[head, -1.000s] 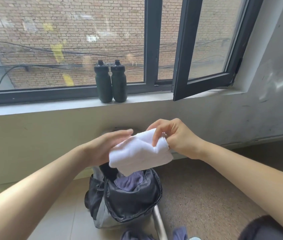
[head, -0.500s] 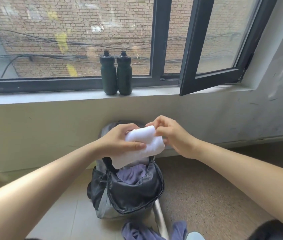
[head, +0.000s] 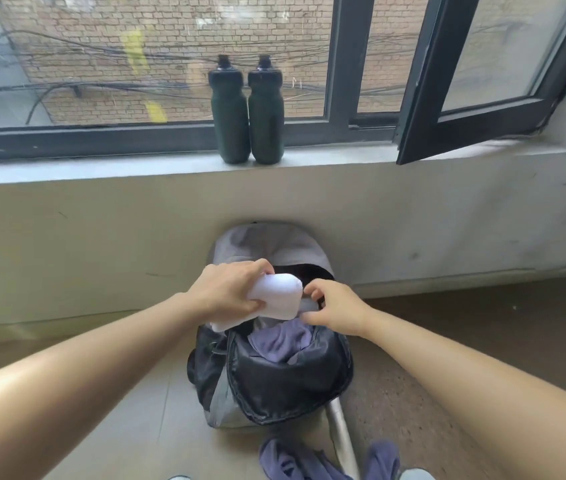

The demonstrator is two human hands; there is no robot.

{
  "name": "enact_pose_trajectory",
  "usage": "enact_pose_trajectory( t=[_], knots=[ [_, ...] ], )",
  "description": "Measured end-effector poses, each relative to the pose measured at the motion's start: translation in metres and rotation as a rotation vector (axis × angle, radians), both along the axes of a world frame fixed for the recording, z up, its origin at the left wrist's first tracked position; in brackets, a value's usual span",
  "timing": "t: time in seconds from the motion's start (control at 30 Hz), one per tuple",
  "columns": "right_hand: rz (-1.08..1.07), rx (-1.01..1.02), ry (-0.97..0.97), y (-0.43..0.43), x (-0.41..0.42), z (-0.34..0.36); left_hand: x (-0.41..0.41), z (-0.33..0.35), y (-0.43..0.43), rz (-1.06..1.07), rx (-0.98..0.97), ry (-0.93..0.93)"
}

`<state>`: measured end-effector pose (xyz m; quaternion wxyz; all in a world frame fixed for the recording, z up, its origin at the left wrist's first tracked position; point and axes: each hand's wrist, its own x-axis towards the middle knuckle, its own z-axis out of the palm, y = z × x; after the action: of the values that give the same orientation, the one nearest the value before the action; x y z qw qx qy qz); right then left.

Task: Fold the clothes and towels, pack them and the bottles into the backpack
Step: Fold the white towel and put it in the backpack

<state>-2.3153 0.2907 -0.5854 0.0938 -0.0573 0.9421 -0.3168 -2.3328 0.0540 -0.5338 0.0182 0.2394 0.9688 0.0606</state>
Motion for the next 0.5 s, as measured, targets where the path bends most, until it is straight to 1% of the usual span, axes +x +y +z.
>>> enact_pose_trajectory(
  t=[0.07,0.1,0.17,0.23,0.33,0.4,0.5],
  knots=[
    [-0.062,0.147,-0.027,0.008,0.003,-0.038,-0.013,-0.024,0.003,-0.004,0.022,-0.027],
    [-0.099,0.185,-0.059,0.011,0.005,-0.056,-0.019,-0.037,0.007,-0.012,0.027,-0.043],
    [-0.176,0.171,-0.136,0.020,0.009,-0.087,-0.030,-0.067,0.015,-0.029,0.020,-0.065],
    [-0.237,0.061,-0.240,0.030,0.011,-0.115,-0.041,-0.098,0.025,-0.047,0.025,-0.066],
    [-0.292,-0.257,-0.346,0.041,0.013,-0.145,-0.055,-0.140,0.041,-0.048,0.014,0.000],
    [-0.292,-0.385,-0.319,0.041,0.012,-0.158,-0.063,-0.167,0.051,-0.025,-0.044,0.031],
    [-0.275,-0.489,-0.268,0.037,0.010,-0.168,-0.072,-0.198,0.057,-0.009,-0.136,-0.028]
  ],
)
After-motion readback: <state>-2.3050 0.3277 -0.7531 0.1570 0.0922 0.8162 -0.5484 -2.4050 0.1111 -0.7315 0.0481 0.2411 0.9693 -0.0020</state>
